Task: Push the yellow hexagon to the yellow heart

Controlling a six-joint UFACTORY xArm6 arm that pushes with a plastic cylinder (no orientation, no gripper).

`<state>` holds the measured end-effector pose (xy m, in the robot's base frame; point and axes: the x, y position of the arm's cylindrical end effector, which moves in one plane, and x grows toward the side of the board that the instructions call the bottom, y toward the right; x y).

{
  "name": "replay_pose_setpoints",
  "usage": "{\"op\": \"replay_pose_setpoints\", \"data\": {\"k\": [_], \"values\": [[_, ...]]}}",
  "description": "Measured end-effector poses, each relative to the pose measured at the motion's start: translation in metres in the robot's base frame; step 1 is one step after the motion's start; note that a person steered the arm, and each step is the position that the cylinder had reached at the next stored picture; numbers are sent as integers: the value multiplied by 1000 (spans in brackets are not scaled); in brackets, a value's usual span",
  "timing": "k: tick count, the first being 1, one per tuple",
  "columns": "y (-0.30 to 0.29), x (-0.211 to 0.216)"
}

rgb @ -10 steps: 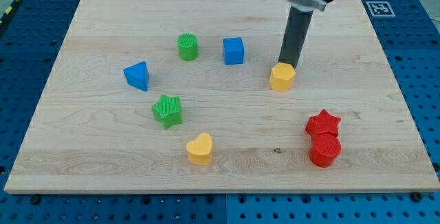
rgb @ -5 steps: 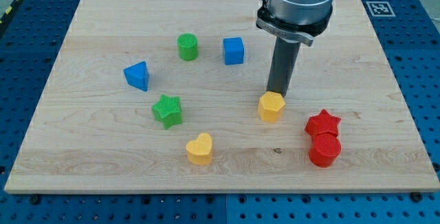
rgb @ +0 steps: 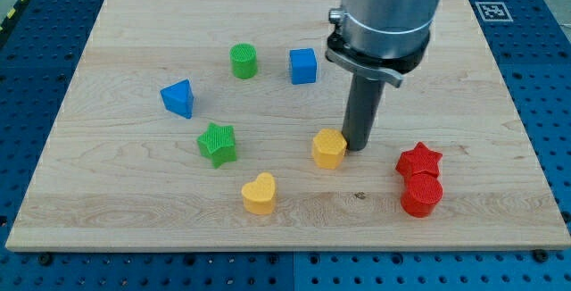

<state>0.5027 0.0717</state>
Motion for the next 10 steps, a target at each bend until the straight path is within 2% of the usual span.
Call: {"op": "replay_pose_setpoints", "data": {"k": [3,5,6,7,8,10], "values": [[-38,5],[-54,29],[-65,18],[-94,-15],[-138,-29],[-219,-29]]}}
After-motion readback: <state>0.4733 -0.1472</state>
